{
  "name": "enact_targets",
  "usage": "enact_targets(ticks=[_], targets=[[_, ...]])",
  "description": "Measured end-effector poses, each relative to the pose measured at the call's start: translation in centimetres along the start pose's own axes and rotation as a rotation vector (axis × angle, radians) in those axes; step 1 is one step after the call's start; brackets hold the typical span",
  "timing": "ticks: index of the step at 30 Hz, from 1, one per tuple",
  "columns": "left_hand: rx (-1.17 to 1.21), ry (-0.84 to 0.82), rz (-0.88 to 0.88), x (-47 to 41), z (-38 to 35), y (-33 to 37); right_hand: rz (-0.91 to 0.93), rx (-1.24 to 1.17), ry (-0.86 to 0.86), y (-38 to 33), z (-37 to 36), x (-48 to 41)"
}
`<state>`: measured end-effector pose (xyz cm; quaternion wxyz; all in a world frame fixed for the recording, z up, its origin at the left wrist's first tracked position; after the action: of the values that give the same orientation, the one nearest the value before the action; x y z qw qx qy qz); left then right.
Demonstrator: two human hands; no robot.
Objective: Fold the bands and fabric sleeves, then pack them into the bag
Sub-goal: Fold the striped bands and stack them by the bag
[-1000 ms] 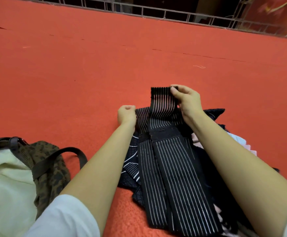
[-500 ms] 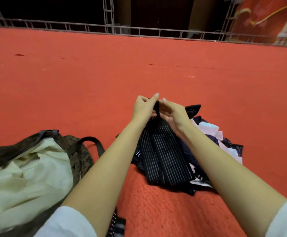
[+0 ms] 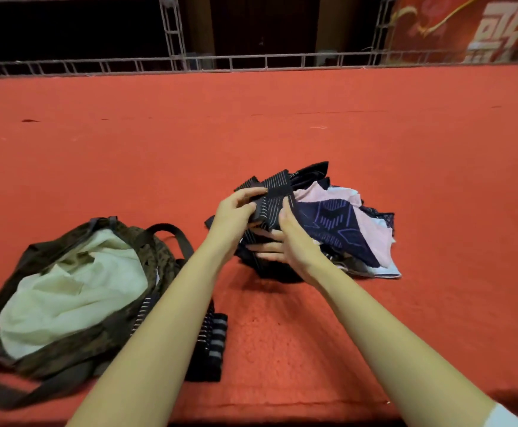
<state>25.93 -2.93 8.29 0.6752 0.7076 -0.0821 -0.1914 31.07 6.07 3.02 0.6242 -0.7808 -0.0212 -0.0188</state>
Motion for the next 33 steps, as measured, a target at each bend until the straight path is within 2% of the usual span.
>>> enact_targets(ticks=[4,10,13,17,21,24,27,33], targets=[[0.014,0.042,-0.073,3.3,0.6,1.3,0.211,-0.357,0.063,-1.3,0.0,0.8],[-0.086,0.082,-0.145,6.6,2.1,1.6,0.219,-0.914,0.12,-1.9,0.4,2.7],[-0.107,0.065,-0.148,7.7,2.6,1.1,0.265,-0.999,0.202,-2.5,2.7,4.8],[-0.229,0.068,-0.084,8.3,2.1,-0.8,0.331,-0.764,0.295,-2.7,7.2,7.7],[-0.261,0.1,-0.021,8.6,0.1,-3.1,0.465,-0.086,0.657,-2.9,13.1,12.1],[-0.304,0.108,-0.04,8.9,-1.8,-4.8,0.513,0.204,0.799,-2.1,16.1,15.3],[-0.356,0.079,-0.072,9.2,-3.2,-6.5,0.487,0.322,0.86,-0.1,18.8,17.8],[-0.471,0.004,-0.081,10.2,-4.0,-10.6,0.393,0.405,0.971,2.7,23.0,21.8]])
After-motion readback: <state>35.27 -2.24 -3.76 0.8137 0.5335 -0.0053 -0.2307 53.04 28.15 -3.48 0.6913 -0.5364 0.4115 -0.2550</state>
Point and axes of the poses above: each hand's wrist, its own x-axis away from the middle knuckle, its own z-axis out of the back of the hand, y = z × x, the point moved 8 cm from there along -x, towards the middle knuckle, and after that the axes turned 4 degrees about -y, right-handed, at the moved point
